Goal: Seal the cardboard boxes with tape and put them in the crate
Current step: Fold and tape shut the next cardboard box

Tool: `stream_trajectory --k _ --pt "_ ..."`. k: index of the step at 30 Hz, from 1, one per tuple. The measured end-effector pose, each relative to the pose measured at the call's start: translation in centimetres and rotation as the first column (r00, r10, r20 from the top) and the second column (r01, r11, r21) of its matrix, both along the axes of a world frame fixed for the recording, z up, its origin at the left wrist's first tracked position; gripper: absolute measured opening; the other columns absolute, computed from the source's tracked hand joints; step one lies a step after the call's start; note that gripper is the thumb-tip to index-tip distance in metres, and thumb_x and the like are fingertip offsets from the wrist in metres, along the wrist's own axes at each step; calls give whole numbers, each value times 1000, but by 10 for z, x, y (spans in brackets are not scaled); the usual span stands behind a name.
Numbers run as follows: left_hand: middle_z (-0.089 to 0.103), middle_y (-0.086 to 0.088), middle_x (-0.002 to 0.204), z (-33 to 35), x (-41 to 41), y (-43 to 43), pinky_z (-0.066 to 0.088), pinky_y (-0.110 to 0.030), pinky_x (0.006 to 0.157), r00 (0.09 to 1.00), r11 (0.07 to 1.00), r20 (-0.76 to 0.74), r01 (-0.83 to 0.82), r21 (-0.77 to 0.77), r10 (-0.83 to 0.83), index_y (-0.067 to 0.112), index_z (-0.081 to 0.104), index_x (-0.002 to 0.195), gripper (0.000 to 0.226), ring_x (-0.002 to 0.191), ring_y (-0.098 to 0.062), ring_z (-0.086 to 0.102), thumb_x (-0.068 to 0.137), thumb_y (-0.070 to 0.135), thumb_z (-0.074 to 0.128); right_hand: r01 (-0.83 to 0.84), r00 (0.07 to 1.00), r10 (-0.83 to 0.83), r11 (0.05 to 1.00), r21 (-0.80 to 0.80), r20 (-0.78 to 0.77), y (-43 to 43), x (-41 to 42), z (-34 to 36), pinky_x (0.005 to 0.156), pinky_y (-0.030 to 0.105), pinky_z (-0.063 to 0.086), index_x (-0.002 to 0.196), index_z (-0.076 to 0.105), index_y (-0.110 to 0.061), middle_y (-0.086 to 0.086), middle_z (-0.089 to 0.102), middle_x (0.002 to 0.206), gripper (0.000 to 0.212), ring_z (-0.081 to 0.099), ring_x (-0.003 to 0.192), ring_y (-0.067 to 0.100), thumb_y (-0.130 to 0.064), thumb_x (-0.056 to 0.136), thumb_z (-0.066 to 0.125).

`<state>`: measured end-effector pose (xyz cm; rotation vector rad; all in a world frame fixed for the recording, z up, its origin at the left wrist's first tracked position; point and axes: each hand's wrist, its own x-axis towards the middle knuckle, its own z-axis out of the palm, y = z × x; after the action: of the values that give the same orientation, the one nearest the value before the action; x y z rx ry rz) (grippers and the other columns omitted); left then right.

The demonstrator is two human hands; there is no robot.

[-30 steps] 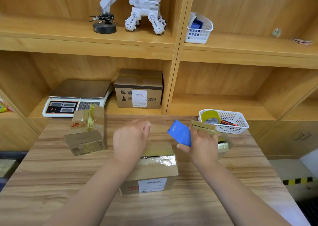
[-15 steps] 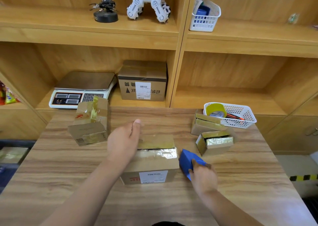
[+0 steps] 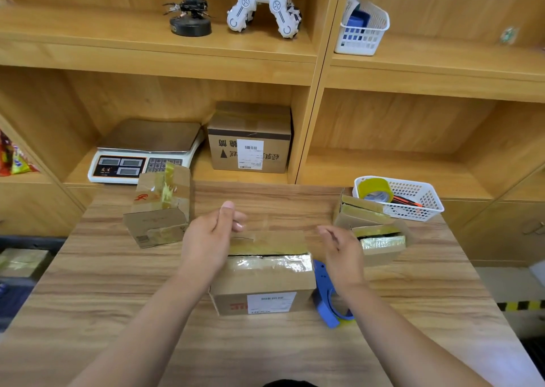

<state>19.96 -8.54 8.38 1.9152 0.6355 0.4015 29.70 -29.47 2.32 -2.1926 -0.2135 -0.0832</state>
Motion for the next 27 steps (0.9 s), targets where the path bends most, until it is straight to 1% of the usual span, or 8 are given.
stream_trajectory --k 3,6,8,12,16,20,23,27 --pt "69 19 74 1 -2 4 40 -23 69 1000 1000 16 -1 -23 2 32 72 79 49 81 3 61 99 47 30 -150 979 170 973 174 -108 35 -3 31 97 22 39 96 69 -28 -23 63 90 14 55 96 -4 -22 93 57" --pt "68 20 72 3 -5 11 41 -24 69 1000 999 18 -2 -34 3 31 72 78 49 79 2 62 99 47 31 -243 897 338 915 322 -286 62 -11 45 76 1 39 110 63 -30 -18 64 99 19 57 94 -9 -24 92 59" --pt "68 21 72 3 -7 17 41 -24 67 1000 999 21 5 -34 -5 31 72 79 47 75 5 61 98 46 32 -223 850 379 888 402 -365 75 -15 48 72 3 41 114 61 -25 -12 67 99 25 60 89 -7 -17 90 60" --pt "70 18 76 1 -10 32 36 -25 50 998 998 -16 54 -37 -54 33 71 74 25 41 -3 45 91 35 52 -137 879 316 885 446 -357 92 -23 50 63 9 46 85 66 -14 -6 67 71 14 61 65 0 -1 84 63" --pt "63 10 61 -7 -12 46 35 -22 50 993 996 -82 85 22 -82 35 70 76 17 43 -2 44 85 24 61 -142 907 287 897 420 -307 102 -27 50 55 9 44 70 64 -8 -5 66 55 17 58 50 0 4 82 65" --pt "60 18 56 -18 -11 57 33 -20 51 981 993 -178 92 75 -77 34 71 82 13 43 1 48 86 29 59 -79 926 182 950 302 -331 113 -26 44 62 26 47 69 68 -14 7 69 68 13 55 60 12 -7 78 74" --pt "60 17 57 -26 -7 61 32 -20 49 974 988 -215 94 120 -67 33 70 85 14 45 0 50 87 32 57 -67 942 131 976 209 -310 120 -24 38 74 38 53 64 68 -20 4 71 69 16 59 61 12 -13 76 76" --pt "66 13 70 -33 4 61 37 -22 51 960 969 -263 153 191 -100 35 67 93 13 57 -4 57 90 35 55 -59 957 82 994 89 -278 122 -17 30 96 50 45 60 65 -23 3 70 68 19 61 66 17 -22 76 75"
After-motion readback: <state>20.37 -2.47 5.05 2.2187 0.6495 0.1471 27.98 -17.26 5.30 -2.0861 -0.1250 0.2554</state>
